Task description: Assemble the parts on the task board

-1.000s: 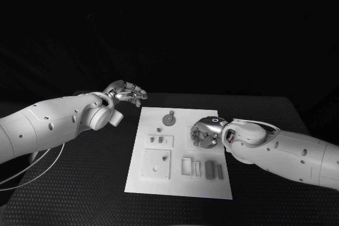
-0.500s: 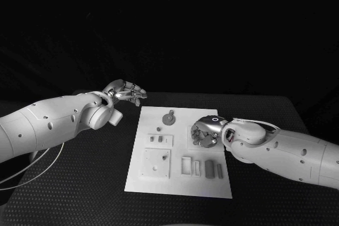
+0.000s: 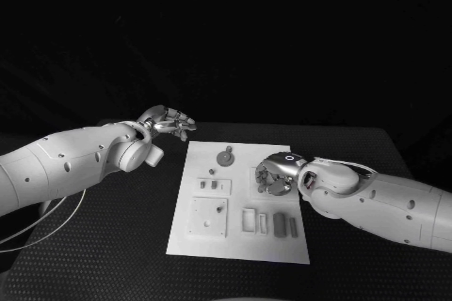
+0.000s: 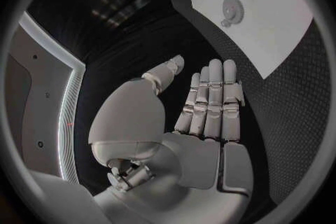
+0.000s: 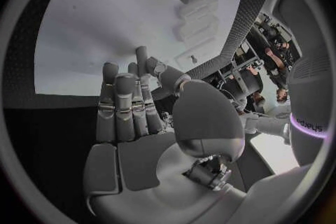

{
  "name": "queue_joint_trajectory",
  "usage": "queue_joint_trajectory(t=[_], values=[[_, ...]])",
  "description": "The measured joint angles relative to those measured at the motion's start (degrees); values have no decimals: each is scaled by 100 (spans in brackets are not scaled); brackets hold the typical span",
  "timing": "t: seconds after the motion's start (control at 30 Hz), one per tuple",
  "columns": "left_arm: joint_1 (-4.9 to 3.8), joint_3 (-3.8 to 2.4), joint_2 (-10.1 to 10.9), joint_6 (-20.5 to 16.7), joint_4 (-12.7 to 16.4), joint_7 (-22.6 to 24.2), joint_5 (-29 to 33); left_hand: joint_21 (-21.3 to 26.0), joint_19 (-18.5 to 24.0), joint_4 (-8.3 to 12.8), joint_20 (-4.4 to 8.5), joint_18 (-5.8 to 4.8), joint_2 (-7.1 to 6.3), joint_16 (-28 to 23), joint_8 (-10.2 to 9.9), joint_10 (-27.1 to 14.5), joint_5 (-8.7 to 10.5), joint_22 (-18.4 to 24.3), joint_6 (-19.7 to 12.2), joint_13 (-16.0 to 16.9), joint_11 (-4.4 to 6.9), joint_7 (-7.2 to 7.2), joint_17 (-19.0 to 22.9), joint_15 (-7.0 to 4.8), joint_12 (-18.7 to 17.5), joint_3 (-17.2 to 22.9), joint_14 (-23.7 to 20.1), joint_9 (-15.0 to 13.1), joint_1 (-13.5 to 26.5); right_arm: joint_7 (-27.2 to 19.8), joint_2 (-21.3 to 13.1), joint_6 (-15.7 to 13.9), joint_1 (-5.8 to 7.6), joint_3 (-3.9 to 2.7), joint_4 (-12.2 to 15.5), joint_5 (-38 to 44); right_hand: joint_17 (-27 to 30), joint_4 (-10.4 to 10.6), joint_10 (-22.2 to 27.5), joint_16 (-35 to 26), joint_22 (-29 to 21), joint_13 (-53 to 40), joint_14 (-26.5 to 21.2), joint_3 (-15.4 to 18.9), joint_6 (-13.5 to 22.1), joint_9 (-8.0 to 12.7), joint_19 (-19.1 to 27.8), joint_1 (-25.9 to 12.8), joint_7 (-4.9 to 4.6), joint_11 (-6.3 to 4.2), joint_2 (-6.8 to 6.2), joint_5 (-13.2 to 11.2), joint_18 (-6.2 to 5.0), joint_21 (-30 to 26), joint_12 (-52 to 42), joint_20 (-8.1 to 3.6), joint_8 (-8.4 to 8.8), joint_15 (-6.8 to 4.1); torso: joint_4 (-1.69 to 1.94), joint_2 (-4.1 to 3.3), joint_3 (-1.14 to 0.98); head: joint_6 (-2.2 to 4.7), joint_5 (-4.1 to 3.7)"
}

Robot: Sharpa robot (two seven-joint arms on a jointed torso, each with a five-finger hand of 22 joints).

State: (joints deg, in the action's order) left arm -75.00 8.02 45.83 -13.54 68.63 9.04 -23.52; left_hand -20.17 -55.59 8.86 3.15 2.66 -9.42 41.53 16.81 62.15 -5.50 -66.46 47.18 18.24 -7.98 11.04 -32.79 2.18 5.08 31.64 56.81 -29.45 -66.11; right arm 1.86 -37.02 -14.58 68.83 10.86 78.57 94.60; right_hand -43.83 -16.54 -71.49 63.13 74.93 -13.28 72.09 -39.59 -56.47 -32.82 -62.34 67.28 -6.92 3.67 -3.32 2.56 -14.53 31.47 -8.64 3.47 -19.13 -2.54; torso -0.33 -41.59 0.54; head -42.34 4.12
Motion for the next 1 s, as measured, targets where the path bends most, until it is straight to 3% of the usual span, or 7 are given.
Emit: queue_joint_trajectory(t=[0.5,0.8,1.0], values=[[0,1,-4,0,-46,5,3,0,0,0,0,0,0,0,0,0,0,-5,0,0,1,0,-11,20,0,0,20,5,0,0,-158,-45,176,-219,541,-36,0,1,-18,13,-1,-24,30,-27,-4,-20,-3,1,7,-19,0,-6,34,24,2,-2,0,-11,-1,1,0,0,36],[0,0,-34,0,-68,8,9,0,0,0,-1,0,0,-7,0,1,0,-4,0,0,1,0,-14,20,0,0,20,5,0,-16,249,-44,155,-216,744,-150,-1,2,-18,23,-1,-23,39,-27,-1,-20,-21,1,9,-21,0,-12,72,24,3,-19,2,-2,-10,2,1,-5,102],[0,0,-68,0,-71,11,14,0,0,0,-1,0,0,-22,0,1,0,-4,0,0,1,0,-17,20,0,0,20,5,0,-13,631,-24,-3,-214,775,-143,-1,2,-17,23,-2,-24,40,-26,0,-21,-22,1,8,-22,0,-13,41,24,-5,-19,2,-1,-5,2,3,-14,119]])
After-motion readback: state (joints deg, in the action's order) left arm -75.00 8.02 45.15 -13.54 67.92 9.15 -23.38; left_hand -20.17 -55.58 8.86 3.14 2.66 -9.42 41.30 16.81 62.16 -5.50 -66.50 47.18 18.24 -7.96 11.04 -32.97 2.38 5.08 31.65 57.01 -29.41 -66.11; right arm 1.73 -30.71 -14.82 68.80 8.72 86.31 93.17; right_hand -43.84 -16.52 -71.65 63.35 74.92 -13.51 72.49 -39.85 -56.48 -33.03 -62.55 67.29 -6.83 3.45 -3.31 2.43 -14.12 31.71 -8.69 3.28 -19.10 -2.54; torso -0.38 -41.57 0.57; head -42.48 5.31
